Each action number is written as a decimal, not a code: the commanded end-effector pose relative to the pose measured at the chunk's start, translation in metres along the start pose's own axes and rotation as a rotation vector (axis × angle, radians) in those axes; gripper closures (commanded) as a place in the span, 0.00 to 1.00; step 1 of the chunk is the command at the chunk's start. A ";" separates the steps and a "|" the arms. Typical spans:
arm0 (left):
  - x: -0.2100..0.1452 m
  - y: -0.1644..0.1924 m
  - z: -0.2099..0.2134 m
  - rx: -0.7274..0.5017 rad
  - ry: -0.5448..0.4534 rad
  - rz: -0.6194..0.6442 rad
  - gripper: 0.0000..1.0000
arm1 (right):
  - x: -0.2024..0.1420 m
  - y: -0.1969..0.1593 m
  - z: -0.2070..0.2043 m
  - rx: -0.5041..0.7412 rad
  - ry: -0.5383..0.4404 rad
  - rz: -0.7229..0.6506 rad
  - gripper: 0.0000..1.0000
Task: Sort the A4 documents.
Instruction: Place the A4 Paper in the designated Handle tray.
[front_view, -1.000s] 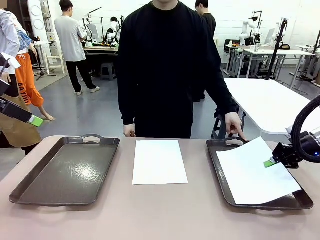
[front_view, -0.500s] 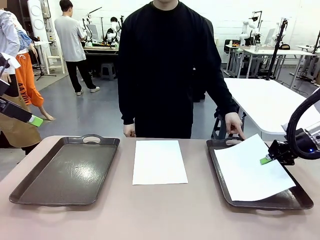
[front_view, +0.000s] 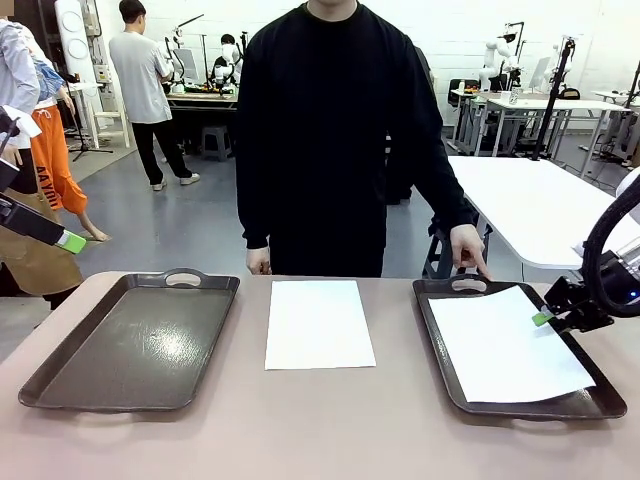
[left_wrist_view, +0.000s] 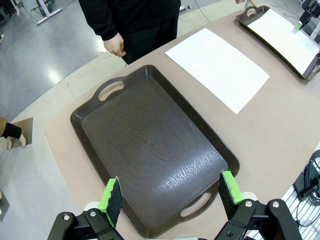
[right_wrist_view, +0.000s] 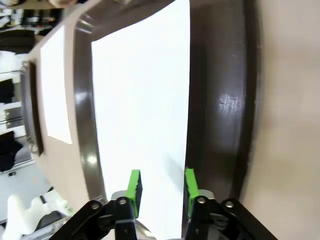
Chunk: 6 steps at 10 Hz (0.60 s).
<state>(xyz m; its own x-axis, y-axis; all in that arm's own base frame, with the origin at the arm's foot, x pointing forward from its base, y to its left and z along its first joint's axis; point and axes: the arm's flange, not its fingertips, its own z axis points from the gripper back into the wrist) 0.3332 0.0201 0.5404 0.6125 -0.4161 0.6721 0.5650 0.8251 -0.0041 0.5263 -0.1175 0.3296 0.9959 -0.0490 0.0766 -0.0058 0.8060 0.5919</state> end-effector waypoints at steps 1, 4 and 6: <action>-0.001 0.002 0.000 -0.001 -0.003 -0.002 0.00 | -0.011 0.013 0.007 -0.142 -0.015 -0.007 0.26; -0.001 0.002 0.000 -0.001 -0.003 -0.002 0.00 | -0.015 0.020 0.027 -0.186 -0.055 -0.002 0.04; -0.001 0.002 0.000 -0.001 -0.003 -0.002 0.00 | -0.018 0.023 0.027 -0.172 -0.066 -0.029 0.00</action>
<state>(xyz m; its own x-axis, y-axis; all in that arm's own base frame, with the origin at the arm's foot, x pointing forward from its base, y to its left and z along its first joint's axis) 0.3332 0.0201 0.5404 0.6125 -0.4161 0.6721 0.5650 0.8251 -0.0041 0.5112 -0.1223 0.3687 0.9888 -0.0728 0.1306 0.0052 0.8897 0.4565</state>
